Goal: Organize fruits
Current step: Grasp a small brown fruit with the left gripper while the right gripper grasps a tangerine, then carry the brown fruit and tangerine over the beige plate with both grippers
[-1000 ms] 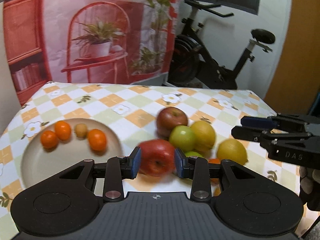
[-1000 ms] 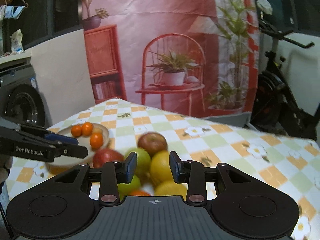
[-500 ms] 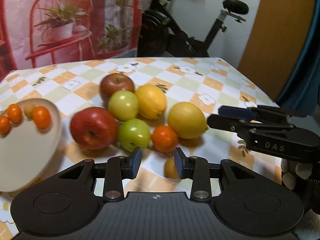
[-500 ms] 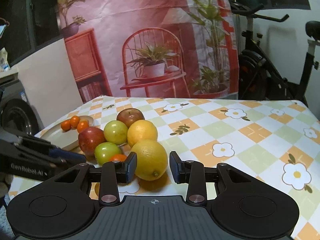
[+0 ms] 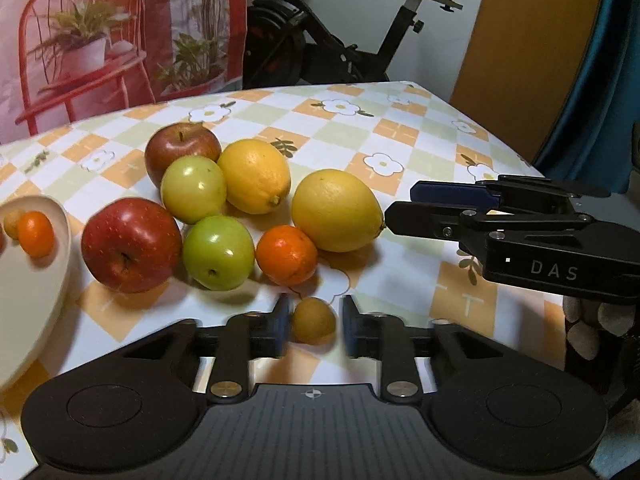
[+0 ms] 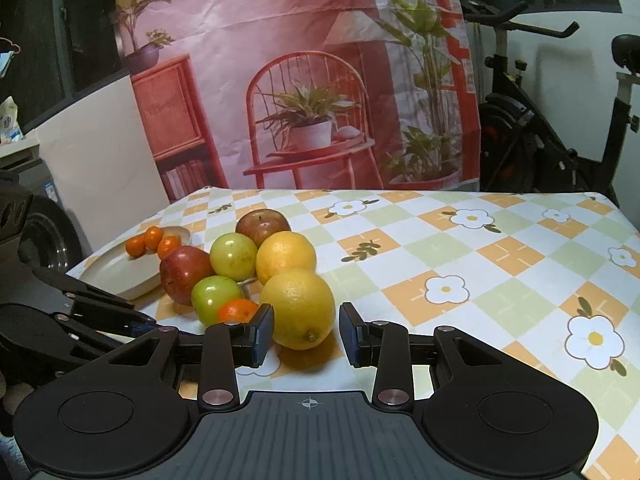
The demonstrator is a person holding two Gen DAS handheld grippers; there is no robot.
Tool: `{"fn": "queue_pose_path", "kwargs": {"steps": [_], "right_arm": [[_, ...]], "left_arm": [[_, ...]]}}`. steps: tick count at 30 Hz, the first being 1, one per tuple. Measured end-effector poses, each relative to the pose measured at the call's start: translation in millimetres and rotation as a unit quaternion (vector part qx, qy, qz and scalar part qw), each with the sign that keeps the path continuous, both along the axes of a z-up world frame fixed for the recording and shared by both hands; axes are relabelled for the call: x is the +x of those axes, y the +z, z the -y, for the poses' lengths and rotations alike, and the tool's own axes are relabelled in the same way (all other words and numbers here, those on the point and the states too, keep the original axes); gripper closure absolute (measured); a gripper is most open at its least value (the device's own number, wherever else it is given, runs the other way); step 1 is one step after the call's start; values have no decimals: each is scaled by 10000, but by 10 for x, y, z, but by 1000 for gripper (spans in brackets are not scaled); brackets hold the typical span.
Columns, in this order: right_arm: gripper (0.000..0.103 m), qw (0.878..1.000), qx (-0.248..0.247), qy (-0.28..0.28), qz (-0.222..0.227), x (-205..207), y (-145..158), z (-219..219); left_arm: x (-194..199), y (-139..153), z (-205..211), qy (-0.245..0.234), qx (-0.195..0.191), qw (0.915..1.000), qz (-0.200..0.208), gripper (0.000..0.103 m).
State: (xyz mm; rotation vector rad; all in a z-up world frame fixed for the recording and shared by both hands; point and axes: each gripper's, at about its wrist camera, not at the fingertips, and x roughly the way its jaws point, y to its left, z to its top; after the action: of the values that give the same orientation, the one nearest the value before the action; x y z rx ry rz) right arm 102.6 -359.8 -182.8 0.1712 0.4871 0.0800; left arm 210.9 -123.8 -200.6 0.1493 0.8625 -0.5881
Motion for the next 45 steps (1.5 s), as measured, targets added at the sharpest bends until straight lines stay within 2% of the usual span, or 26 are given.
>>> {"fn": "queue_pose_path", "kwargs": {"steps": [5,12,19,27,32,39,45], "right_arm": [[70,9999,-3,152,-2,33,40,-81],[72,9982,-125,564,-150,193,54,-348],[73,9924,-708,888,-466,453,30,-656],[72,9718,-1885,1156,-818,709,-3,-939],[72,9581,-2382,1282,-946,791,-33,-1032],[72,9441,-2806,1359,-1069,850,-57,-1126],[75,9391,-2956,1362,-1107,855,-65,-1147]], "left_arm": [[-10,76,-100,181,-31,9998,76,77],[-15,188,-417,732,-206,9969,207,77],[-77,264,-765,1152,-325,9922,354,77],[-139,268,-990,1314,-558,9889,402,77],[-150,236,-1088,1367,-708,9872,410,77],[-152,196,-1169,1438,-853,9852,376,77],[-160,192,-1204,1471,-915,9841,395,77]]}}
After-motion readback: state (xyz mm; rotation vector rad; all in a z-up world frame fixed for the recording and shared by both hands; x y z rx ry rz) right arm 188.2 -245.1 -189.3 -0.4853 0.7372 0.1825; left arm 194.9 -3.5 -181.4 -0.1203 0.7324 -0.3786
